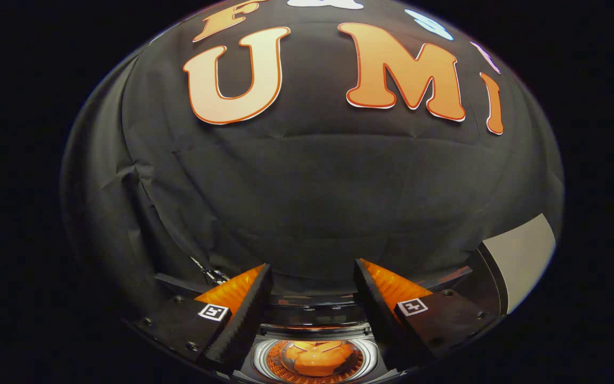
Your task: Put the clothes into the washing machine and then close the washing machine lid.
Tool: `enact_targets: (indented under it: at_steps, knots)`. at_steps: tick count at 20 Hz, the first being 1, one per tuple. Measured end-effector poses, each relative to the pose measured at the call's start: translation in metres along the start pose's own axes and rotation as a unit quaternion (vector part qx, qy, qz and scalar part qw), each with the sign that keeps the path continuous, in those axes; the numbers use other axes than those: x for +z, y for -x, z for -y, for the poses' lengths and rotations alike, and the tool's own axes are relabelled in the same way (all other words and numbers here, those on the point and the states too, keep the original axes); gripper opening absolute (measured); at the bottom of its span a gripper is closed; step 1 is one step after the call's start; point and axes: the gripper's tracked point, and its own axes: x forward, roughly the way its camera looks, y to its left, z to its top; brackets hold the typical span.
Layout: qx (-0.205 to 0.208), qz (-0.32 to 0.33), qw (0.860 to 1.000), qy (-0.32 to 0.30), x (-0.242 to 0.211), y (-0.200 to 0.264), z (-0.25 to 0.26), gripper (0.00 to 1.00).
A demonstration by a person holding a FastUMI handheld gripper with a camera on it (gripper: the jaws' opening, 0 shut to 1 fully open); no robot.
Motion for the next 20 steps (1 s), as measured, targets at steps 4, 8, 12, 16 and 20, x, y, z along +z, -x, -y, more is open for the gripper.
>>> enact_targets:
  at_steps: [4, 8, 12, 16, 20]
  knots:
    - [-0.007, 0.009, 1.0, 0.006, -0.004, 0.005, 0.001, 0.99]
    - [-0.015, 0.02, 1.0, 0.009, -0.011, 0.021, 0.001, 0.99]
    - [-0.013, 0.033, 0.999, 0.014, -0.023, 0.038, 0.001, 0.99]
    - [-0.009, 0.037, 0.999, 0.012, -0.033, 0.054, 0.001, 0.99]
    - [-0.008, 0.059, 0.998, 0.013, -0.042, 0.065, 0.002, 0.99]
